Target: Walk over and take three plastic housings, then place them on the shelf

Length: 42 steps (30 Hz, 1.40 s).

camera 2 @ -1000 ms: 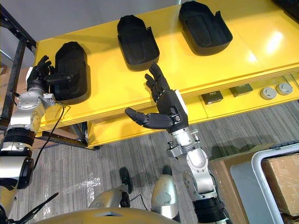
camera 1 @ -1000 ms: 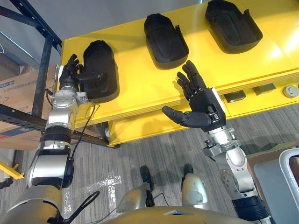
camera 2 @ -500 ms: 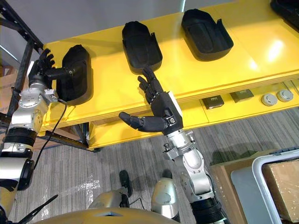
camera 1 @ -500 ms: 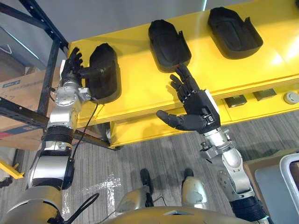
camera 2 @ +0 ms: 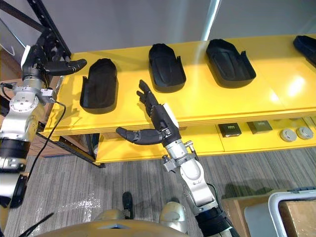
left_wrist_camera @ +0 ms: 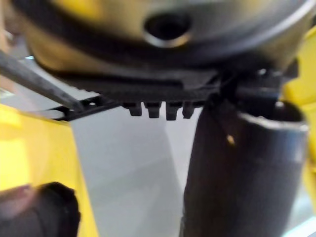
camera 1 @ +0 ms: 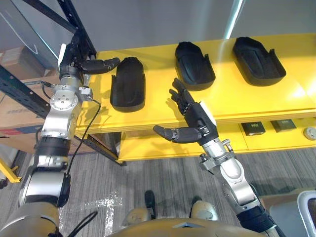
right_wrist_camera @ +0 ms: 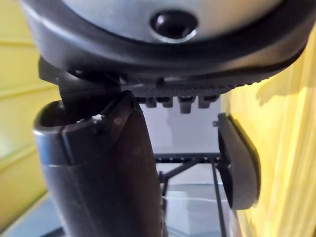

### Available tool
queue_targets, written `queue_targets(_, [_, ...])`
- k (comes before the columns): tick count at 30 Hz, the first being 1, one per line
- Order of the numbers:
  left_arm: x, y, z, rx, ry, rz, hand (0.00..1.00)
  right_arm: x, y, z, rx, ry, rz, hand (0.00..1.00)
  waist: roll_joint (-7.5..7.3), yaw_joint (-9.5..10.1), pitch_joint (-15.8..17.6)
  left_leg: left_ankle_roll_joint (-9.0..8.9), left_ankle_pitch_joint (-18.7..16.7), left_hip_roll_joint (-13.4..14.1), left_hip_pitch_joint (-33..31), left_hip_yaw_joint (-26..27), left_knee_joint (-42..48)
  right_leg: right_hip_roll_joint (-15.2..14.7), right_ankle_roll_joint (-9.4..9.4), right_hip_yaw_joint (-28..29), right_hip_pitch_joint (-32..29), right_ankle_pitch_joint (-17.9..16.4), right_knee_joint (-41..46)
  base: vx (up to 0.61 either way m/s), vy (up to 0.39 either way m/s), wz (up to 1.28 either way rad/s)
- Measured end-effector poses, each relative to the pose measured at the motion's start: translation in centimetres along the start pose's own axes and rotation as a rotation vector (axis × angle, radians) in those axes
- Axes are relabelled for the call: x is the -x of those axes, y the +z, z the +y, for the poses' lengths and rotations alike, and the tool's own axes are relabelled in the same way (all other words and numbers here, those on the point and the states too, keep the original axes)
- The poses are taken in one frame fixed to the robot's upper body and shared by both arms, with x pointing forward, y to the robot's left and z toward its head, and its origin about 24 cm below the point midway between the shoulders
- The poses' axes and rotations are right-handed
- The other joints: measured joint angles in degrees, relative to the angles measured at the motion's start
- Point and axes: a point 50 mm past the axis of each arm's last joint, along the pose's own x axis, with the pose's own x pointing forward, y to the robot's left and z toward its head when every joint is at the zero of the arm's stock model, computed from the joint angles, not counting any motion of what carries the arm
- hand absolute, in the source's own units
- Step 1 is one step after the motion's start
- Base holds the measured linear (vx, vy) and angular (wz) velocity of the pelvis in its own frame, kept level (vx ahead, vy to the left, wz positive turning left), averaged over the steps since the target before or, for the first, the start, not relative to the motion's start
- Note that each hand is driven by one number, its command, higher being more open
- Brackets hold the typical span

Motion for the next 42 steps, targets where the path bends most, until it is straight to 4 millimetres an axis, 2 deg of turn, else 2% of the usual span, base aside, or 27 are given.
queue_targets(4, [3.5,-0.8,-0.5,0.023,-0.075,-0.017,1.0,-0.1,-0.2,0.1,0.019,-0.002,0.008,1.0,0.54,1.06,-1.86,-0.01,0.1,0.0,-0.09,-1.05,-0.14,0.12,0.35,-1.32,1.13,0.25,-1.14,0.0,0.004,0.16])
queue_targets(6, [6.5,-2.3,-1.5,0.097,-0.143,0.025,1.0,-0.4,0.2,-0.4,0.032,-0.025,-0.008,1.0,0.74,1.6,-2.42,-0.02,0.19,0.0,-0.27,-2.0,-0.15,0.23,0.43,-2.35,1.83,0.39,-1.99,-0.01,0.001,0.22])
queue_targets(9, [9.5,-3.7,-3.2,0.164,-0.255,0.088,1.0,-0.7,0.4,-0.8,0.04,-0.045,-0.024,1.0,0.62,2.86,-2.51,-0.31,0.21,0.25,-1.23,-2.66,-0.15,0.7,-0.1,-3.1,1.91,1.09,-3.54,-0.03,-0.003,0.13])
queue_targets(12, [12.0,-4.8,-4.0,0.217,-0.291,0.15,1.0,-0.4,0.2,-0.9,0.037,-0.056,-0.011,1.0,0.58,2.87,-2.54,-0.1,0.46,0.09,-1.9,-2.89,-0.15,0.77,0.25,-3.46,1.95,2.11,-4.52,-0.01,0.0,0.05])
queue_targets(17, [14.4,-6.0,-4.1,0.217,-0.299,0.209,1.0,1.4,-0.5,-1.4,0.016,-0.16,0.02,1.0,0.14,2.93,-2.89,-0.06,0.45,0.01,-1.97,-2.84,-0.15,0.7,0.38,-3.42,1.95,2.23,-4.67,0.0,0.0,0.0])
queue_targets(19, [15.6,-6.4,-4.3,0.22,-0.308,0.228,1.0,2.3,-0.6,-2.2,0.022,-0.232,0.023,1.0,0.14,2.94,-2.9,-0.17,0.3,0.06,-1.96,-2.57,-0.16,0.73,0.12,-3.16,1.87,2.07,-4.72,0.01,-0.015,-0.05])
queue_targets(23, [16.3,-6.6,-4.3,0.178,-0.308,0.237,1.0,3.0,-0.4,-3.1,0.038,-0.291,0.016,1.0,0.15,2.75,-2.94,-0.21,0.21,0.28,-2.04,-1.98,-0.15,0.9,0.13,-2.56,1.42,2.07,-4.77,0.0,-0.019,-0.09])
queue_targets(28, [16.4,-6.9,-4.1,0.144,-0.199,0.218,1.0,3.7,-0.5,-3.3,0.041,-0.31,0.02,1.0,0.23,2.58,-2.99,-0.25,-0.06,0.35,-2.01,-1.18,-0.15,0.92,0.15,-1.7,0.91,2.08,-4.54,0.02,-0.015,-0.09])
queue_targets(36, [17.4,-9.9,-2.8,0.042,0.063,0.323,1.0,3.9,-0.4,-3.6,0.047,-0.323,0.019,1.0,0.31,1.53,-3.04,-0.31,-0.26,0.31,-2.05,0.04,-0.11,0.84,0.41,-0.32,-0.11,2.21,-4.22,0.03,-0.004,-0.07])
queue_targets(42, [16.2,-9.5,-2.8,-0.02,0.179,0.272,1.0,4.6,-0.6,-3.6,0.045,-0.339,0.04,1.0,0.37,1.15,-3.02,-0.48,-0.4,0.3,-1.99,0.89,-0.13,0.72,0.34,0.6,-0.86,2.14,-3.36,0.0,0.003,-0.07])
